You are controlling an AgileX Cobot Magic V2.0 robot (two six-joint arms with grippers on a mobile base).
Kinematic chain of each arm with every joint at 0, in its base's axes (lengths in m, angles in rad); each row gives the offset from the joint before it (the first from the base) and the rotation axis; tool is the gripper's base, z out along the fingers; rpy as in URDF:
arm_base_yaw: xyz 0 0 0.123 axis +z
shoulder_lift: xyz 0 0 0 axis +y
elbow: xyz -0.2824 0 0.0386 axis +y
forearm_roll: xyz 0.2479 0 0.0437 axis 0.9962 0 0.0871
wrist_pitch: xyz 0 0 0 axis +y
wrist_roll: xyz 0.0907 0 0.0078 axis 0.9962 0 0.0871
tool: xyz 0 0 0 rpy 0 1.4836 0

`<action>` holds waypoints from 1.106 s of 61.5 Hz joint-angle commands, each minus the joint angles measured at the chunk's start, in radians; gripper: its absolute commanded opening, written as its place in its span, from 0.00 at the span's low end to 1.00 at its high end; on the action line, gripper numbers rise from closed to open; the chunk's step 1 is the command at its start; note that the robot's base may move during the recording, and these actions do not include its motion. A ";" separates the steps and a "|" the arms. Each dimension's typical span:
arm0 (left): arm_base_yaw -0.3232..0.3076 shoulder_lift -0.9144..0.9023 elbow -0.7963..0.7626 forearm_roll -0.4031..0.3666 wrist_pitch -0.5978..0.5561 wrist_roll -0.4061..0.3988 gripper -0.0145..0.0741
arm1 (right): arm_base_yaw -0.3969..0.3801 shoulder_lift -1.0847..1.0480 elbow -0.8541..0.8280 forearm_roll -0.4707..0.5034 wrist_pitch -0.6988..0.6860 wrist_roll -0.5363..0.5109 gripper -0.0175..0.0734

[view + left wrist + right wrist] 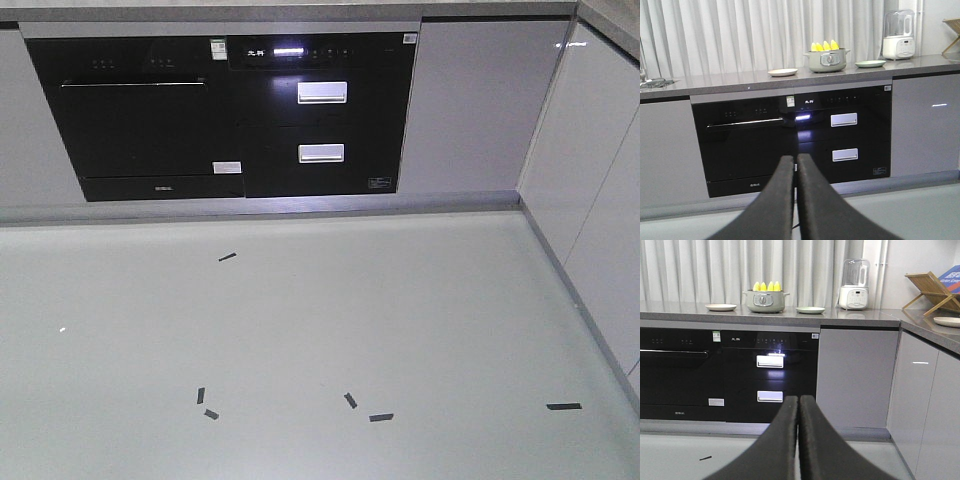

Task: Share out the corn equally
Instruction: 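Drive the base toward the counter with the pot and plates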

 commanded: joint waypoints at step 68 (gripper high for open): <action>0.001 -0.015 0.011 -0.009 -0.075 -0.005 0.16 | -0.001 -0.007 0.012 -0.012 -0.071 -0.004 0.18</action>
